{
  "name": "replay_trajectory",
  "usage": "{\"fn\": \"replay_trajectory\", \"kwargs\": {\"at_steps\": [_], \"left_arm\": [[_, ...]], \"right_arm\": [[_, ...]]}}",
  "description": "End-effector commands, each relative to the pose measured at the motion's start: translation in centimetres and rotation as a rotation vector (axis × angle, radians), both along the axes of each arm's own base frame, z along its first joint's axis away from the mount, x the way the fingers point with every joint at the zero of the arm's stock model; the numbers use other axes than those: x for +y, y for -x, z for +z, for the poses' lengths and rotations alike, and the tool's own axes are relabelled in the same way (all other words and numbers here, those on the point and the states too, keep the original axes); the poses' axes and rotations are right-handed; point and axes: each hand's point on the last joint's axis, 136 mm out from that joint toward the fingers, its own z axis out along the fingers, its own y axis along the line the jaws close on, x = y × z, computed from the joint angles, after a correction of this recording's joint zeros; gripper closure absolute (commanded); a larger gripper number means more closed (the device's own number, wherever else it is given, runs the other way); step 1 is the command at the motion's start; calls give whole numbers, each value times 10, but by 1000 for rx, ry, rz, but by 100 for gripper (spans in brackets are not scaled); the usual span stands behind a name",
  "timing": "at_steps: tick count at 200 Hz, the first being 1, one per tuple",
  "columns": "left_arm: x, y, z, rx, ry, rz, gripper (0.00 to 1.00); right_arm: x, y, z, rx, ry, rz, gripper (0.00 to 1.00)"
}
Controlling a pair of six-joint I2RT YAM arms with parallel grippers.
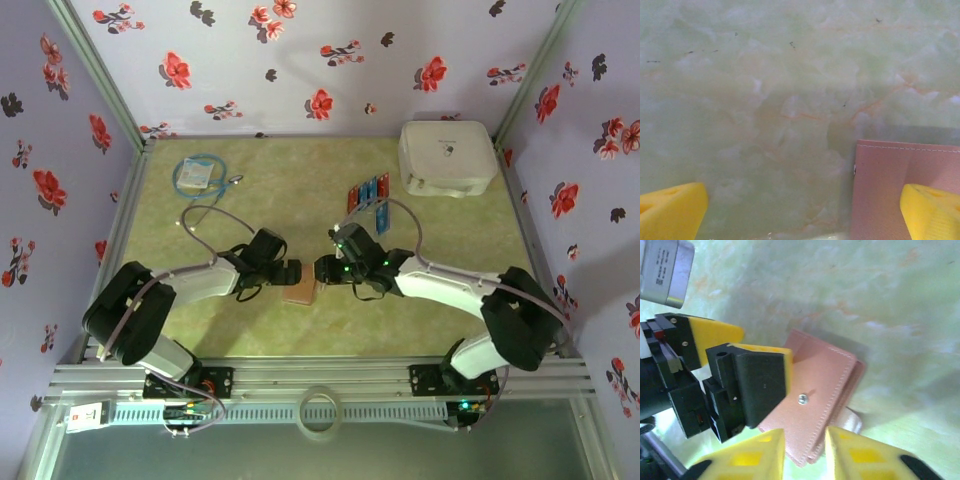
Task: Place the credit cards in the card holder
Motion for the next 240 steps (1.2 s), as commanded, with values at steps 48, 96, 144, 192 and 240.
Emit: {"fn": "replay_trajectory", "kwargs": {"at_steps": [48,96,144,192,240], "left_arm": [[40,25,-15,21,-218,113,0],[38,27,-17,22,-222,112,0],[36,27,-18,25,-219,115,0],[35,27,-18,22,-216,114,0],[34,27,-18,20,-214,114,0]], "right_arm": [[-25,-2,-18,62,245,-17,66],[-12,-2,-21,74,231,9,66],[0,-3,-23,80,234,30,67],[3,-2,-36,103,259,41,70],[2,-1,-38,109,256,41,92]]}}
